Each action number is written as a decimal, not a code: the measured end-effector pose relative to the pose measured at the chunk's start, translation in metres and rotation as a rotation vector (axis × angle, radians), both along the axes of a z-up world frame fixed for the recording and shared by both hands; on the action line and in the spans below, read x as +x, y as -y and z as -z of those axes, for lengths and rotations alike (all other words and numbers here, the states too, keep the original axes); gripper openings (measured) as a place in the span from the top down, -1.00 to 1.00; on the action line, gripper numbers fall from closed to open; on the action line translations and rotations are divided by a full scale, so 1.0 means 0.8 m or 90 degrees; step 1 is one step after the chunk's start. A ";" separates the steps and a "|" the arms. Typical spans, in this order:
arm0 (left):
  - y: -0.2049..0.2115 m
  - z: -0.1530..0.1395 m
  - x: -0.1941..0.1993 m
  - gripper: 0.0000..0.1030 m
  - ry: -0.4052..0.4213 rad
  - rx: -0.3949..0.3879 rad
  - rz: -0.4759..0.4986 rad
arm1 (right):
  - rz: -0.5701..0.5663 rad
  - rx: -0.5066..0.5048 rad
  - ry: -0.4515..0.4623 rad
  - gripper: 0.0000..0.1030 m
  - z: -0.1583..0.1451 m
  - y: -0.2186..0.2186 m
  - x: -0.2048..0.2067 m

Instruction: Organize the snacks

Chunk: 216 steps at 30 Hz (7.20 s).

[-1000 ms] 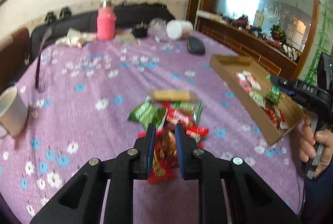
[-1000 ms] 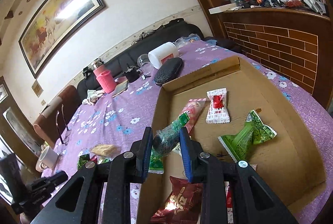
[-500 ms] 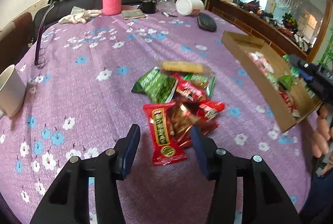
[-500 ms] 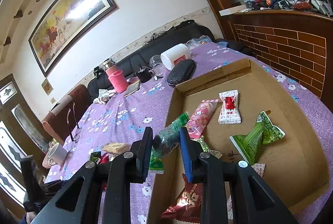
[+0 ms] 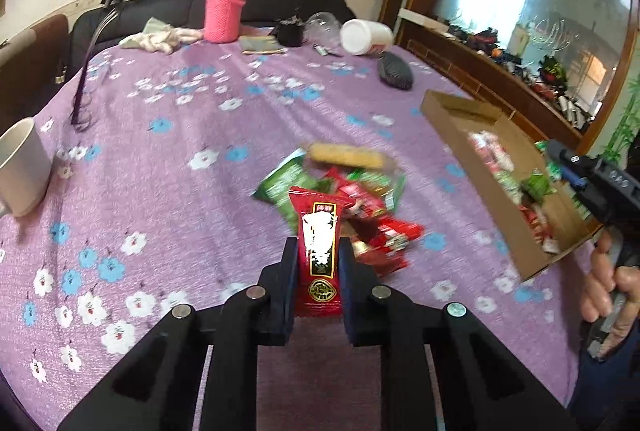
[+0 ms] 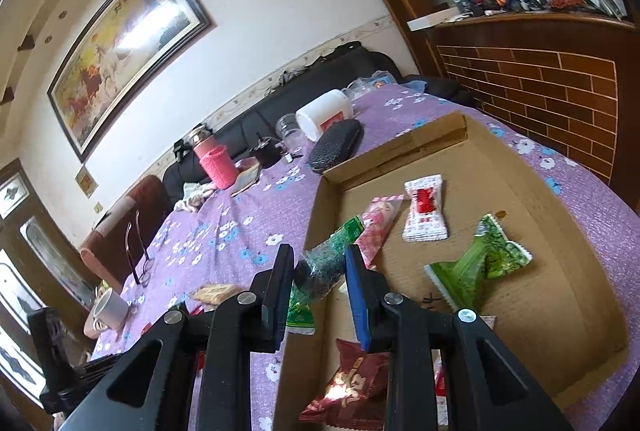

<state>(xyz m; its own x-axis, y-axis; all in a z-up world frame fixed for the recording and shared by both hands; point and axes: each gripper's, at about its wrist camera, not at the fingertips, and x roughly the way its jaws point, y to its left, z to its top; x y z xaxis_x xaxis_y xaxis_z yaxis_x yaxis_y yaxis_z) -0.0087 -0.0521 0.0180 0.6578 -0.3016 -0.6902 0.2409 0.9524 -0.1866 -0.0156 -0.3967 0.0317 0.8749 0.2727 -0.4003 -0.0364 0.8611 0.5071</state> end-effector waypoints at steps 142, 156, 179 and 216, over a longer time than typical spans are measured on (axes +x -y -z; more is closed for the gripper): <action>-0.040 -0.046 0.105 -0.80 -0.024 0.010 -0.204 | -0.200 -0.282 -0.180 0.79 0.030 -0.215 0.126; -0.024 -0.005 0.120 -0.80 -0.144 -0.057 -0.048 | -0.210 -0.249 -0.194 0.80 0.042 -0.208 0.131; -0.001 0.037 0.101 -0.72 -0.068 0.138 -0.111 | -0.210 -0.288 -0.175 0.79 0.044 -0.214 0.126; -0.007 0.041 0.105 -1.00 -0.083 0.138 -0.127 | -0.208 -0.264 -0.179 0.79 0.044 -0.207 0.121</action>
